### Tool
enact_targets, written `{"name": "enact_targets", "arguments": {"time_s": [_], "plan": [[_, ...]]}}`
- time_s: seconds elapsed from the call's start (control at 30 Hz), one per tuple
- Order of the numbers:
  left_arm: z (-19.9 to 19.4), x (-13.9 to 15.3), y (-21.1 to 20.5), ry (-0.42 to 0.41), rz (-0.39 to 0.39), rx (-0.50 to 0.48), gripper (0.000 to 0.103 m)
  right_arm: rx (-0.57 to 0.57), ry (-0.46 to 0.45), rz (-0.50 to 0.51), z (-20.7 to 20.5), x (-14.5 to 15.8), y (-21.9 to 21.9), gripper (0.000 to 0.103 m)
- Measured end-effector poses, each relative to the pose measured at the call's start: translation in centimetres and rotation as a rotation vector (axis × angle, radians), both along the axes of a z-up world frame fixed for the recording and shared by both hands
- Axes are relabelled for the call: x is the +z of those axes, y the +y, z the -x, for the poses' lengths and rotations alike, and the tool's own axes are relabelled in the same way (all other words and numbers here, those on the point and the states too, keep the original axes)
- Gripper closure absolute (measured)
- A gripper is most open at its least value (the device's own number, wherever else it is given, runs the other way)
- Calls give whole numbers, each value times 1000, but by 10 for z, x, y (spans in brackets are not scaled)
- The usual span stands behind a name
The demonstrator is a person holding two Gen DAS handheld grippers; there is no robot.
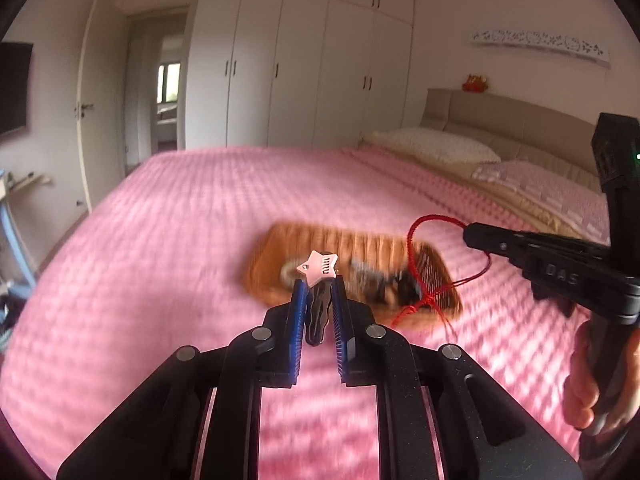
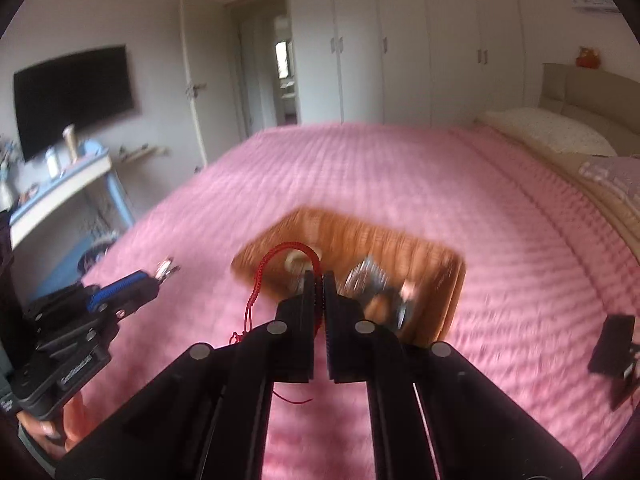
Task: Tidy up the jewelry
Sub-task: 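Carry the red cord keychain into the basket and open both tools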
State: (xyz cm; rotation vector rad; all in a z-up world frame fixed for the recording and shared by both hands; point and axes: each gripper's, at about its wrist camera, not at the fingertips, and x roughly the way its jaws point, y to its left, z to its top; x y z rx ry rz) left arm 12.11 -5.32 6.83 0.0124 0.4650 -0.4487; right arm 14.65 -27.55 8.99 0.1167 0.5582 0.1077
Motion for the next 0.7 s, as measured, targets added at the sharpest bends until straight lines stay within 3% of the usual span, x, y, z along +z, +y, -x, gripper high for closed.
{"name": "enact_targets", "arguments": {"time_s": [0.23, 0.37, 0.7], "plan": [[-73, 6, -26, 20, 19, -37, 91, -67, 76, -19, -77, -16, -17, 100], [-112, -12, -47, 33, -37, -6, 91, -95, 132, -11, -113, -39, -22, 100], [-174, -68, -70, 161, -54, -7, 91, -113, 273, 1, -169, -96, -26, 100]]}}
